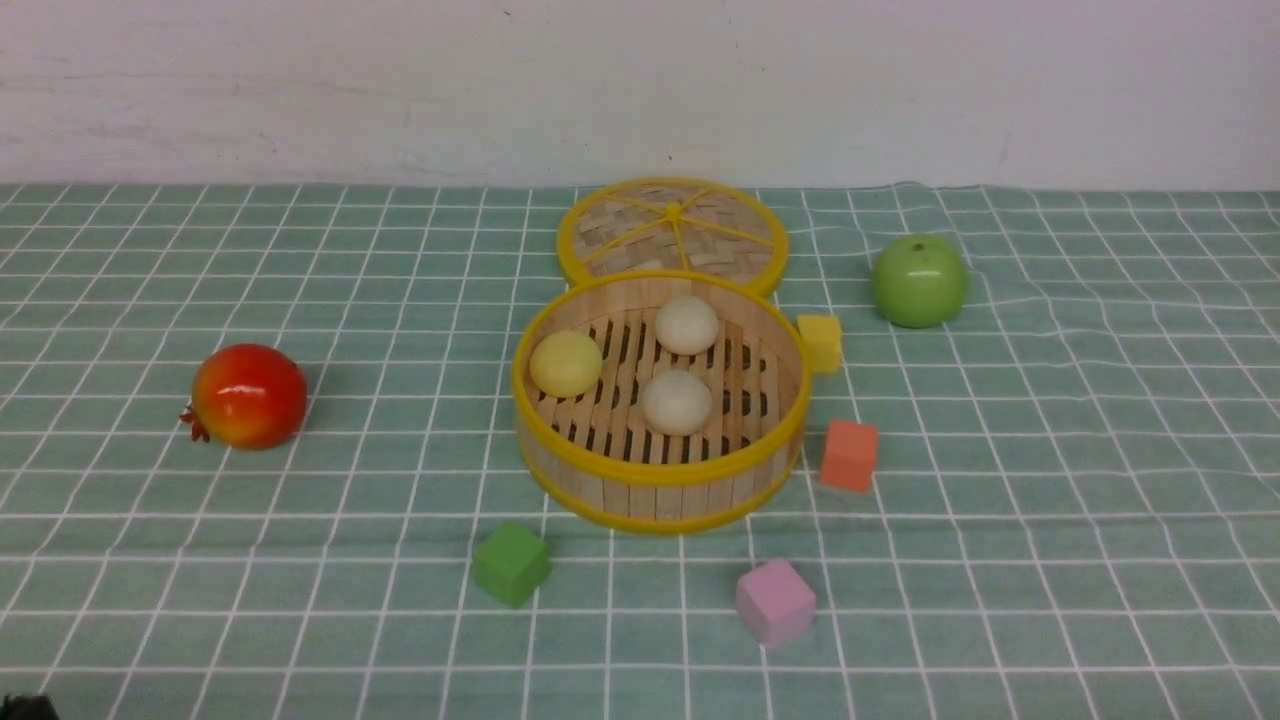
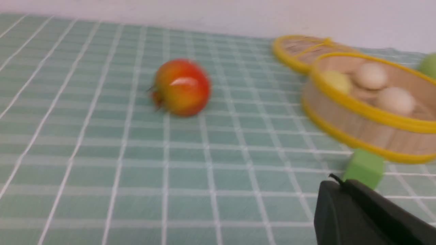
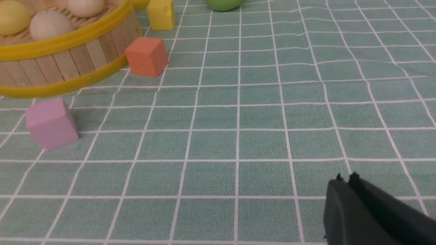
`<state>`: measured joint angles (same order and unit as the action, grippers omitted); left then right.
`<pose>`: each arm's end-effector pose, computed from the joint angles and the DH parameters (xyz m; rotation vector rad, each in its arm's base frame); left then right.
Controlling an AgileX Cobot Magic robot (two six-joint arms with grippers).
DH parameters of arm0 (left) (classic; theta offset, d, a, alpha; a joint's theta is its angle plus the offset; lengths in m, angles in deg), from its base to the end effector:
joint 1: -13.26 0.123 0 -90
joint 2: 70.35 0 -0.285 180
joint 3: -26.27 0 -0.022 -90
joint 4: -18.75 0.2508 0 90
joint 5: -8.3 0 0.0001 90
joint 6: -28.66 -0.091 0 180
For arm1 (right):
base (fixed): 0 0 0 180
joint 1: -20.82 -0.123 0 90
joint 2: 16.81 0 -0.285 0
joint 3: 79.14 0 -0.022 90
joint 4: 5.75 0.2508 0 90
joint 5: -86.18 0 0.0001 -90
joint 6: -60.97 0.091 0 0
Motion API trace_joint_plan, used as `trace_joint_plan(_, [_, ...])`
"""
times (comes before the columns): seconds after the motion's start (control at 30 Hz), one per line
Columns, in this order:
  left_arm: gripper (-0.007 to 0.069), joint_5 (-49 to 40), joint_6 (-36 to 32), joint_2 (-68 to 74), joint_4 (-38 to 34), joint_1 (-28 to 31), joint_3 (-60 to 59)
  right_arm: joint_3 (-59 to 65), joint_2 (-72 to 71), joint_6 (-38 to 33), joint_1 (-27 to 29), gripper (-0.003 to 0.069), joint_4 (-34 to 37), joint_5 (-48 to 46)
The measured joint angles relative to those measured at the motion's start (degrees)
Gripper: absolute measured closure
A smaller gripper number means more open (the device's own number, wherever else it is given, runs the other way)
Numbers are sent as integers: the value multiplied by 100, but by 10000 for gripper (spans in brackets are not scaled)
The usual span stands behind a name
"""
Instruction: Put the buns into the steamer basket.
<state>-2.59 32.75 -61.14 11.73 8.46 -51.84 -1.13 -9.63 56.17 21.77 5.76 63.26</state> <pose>0.0578 -0.0070 0.1894 -0.0755 1.7161 -0.2242 0.0518 0.0062 0.1739 0.0577 1.8799 0.1315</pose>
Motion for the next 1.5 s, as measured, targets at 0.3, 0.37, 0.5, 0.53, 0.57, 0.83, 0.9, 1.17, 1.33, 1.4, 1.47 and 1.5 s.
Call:
trace_joint_plan(0.3, [638,-1091,1133,-194,472,220,-85,0,-1,0,0,644,0,0])
trace_joint_plan(0.37, [638,-1079,1180,-194,477,220,-85,0,-1,0,0,640,0,6])
trace_joint_plan(0.5, [638,-1074,1200,-194,484,220,-85,0,-1,0,0,634,0,6])
trace_joint_plan(0.53, [638,-1074,1200,-194,484,220,-85,0,-1,0,0,634,0,6])
trace_joint_plan(0.57, [638,-1074,1200,-194,488,220,-85,0,-1,0,0,633,0,6])
trace_joint_plan(0.83, [638,-1074,1214,-194,496,220,-85,0,-1,0,0,617,0,6])
trace_joint_plan(0.9, [638,-1074,1214,-194,496,220,-85,0,-1,0,0,616,0,6])
trace_joint_plan(1.17, [638,-1074,1214,-194,496,220,-85,0,-1,0,0,614,0,6])
trace_joint_plan(1.33, [638,-1074,1214,-194,496,220,-85,0,-1,0,0,614,0,6])
trace_joint_plan(1.4, [638,-1074,1214,-194,496,220,-85,0,-1,0,0,614,0,6])
trace_joint_plan(1.47, [638,-1074,1214,-194,496,220,-85,0,-1,0,0,613,0,6])
trace_joint_plan(1.5, [638,-1074,1214,-194,496,220,-85,0,-1,0,0,611,0,6])
